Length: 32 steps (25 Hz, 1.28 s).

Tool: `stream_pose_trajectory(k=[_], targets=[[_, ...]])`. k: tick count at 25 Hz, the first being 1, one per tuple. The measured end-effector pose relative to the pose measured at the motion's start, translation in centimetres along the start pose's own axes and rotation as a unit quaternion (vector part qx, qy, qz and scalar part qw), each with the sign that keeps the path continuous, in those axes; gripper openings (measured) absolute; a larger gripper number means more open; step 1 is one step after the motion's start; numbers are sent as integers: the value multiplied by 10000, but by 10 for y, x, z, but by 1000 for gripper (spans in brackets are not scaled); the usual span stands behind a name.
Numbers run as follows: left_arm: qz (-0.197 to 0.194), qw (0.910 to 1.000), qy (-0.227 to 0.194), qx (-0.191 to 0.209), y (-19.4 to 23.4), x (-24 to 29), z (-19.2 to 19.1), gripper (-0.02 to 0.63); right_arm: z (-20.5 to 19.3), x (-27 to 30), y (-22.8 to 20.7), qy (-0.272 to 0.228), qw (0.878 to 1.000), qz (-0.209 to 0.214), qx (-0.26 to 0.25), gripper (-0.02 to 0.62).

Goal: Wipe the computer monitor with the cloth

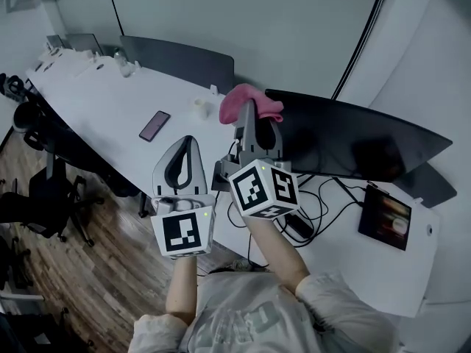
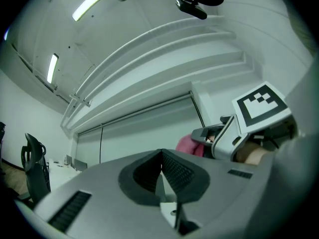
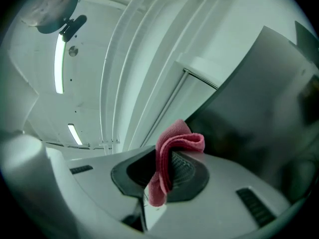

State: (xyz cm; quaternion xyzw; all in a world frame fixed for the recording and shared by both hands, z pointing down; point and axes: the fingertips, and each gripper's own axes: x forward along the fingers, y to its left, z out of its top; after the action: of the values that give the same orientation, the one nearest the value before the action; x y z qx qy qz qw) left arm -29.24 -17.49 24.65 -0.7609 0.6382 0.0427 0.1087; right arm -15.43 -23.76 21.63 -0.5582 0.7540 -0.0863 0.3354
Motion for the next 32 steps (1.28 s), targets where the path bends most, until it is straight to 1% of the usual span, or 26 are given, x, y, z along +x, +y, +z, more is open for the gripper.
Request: stream_pose_trajectory(k=[3,6,8,10,13,15,17,19,22,23,24,25,26,27,28,29,31,32], targets=[[-50,9997,-250,32,-3,1,19,14,9,4,6,-81,9999,39,65,51],[-37,9995,-300,26,-3,-1,27,14,12,5,8,-102,9999,51,46,51],[-10,9997,-258,36,-2,-3,26,14,10,4,9,-40,9999,106,14,51],[14,9997,-260,21,-3,-6,26,14,4,0,13,178,9994,305,-34,51],[-31,9996,-289,63,-11,-7,31,14,1,-10,24,591,9950,789,-168,51],[-130,9991,-373,145,-15,-2,41,14,15,-13,35,631,9908,1097,-474,51],[-227,9986,-459,160,-16,4,52,14,39,-12,50,495,9842,1377,-999,51],[-327,9980,-525,111,-19,10,62,14,67,-10,60,268,9746,1577,-1565,51],[-495,9967,-637,74,-31,21,76,14,109,-4,64,-42,9569,1727,-2336,51],[-566,9961,-670,78,-36,25,80,14,120,-1,64,-115,9470,1771,-2678,51],[-642,9954,-705,88,-41,28,84,14,127,1,65,-147,9332,1845,-3079,51],[-720,9946,-738,100,-46,32,87,14,131,3,68,-107,9154,1966,-3512,51],[-793,9938,-767,108,-50,35,90,14,131,5,71,21,8940,2126,-3945,51],[-855,9931,-794,104,-54,39,91,14,127,7,73,234,8701,2293,-4357,51],[-903,9925,-820,84,-58,42,92,14,120,8,74,496,8434,2436,-4763,51],[-940,9920,-841,44,-62,45,92,14,112,8,72,760,8123,2530,-5200,51],[-1006,9911,-864,-55,-68,50,90,14,98,6,62,1179,7431,2512,-6090,51],[-1046,9906,-872,-90,-71,52,88,14,92,4,58,1287,7151,2457,-6416,51]])
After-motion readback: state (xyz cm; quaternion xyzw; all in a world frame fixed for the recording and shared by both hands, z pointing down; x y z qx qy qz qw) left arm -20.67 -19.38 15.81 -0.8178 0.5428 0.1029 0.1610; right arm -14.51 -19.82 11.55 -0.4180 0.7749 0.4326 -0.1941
